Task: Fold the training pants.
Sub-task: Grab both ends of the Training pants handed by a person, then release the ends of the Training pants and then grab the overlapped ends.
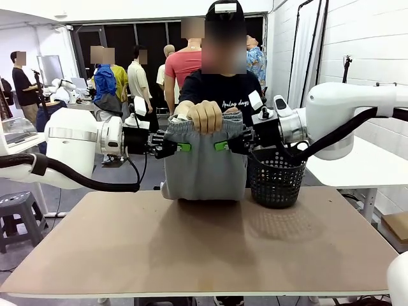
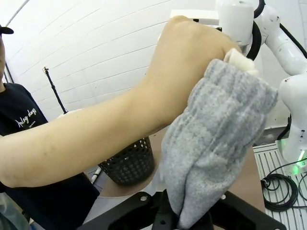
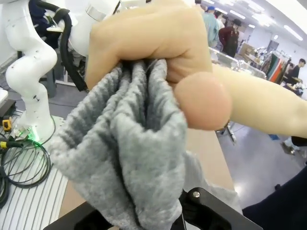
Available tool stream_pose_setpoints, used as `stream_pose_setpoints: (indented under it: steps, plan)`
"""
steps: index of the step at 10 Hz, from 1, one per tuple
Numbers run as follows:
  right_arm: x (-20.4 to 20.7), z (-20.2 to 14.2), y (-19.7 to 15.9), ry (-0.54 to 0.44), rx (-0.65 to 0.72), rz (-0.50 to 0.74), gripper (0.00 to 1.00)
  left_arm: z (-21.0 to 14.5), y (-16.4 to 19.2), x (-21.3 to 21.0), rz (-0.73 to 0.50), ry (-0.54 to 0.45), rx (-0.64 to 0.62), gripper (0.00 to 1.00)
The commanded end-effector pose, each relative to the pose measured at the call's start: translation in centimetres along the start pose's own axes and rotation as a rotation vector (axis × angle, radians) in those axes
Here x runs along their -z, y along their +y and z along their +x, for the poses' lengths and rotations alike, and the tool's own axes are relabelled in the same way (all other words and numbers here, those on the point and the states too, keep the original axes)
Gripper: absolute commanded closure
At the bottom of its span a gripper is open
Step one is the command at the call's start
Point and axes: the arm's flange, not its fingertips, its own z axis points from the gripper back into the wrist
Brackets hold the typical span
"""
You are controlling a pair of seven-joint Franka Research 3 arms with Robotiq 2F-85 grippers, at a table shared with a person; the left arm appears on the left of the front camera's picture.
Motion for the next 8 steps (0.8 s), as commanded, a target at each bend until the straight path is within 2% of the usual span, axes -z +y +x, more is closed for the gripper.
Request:
stream_pose_setpoints:
  steps: [1, 8]
  plan:
    - [-0.49, -0.17, 0.5, -0.037, 0.003, 0.004, 1.0, 0.44, -0.24, 0.13, -0.002, -0.001, 0.01, 1.0]
    - [-0.49, -0.17, 0.5, -0.037, 0.003, 0.004, 1.0, 0.44, -0.24, 0.13, -0.002, -0.001, 0.01, 1.0]
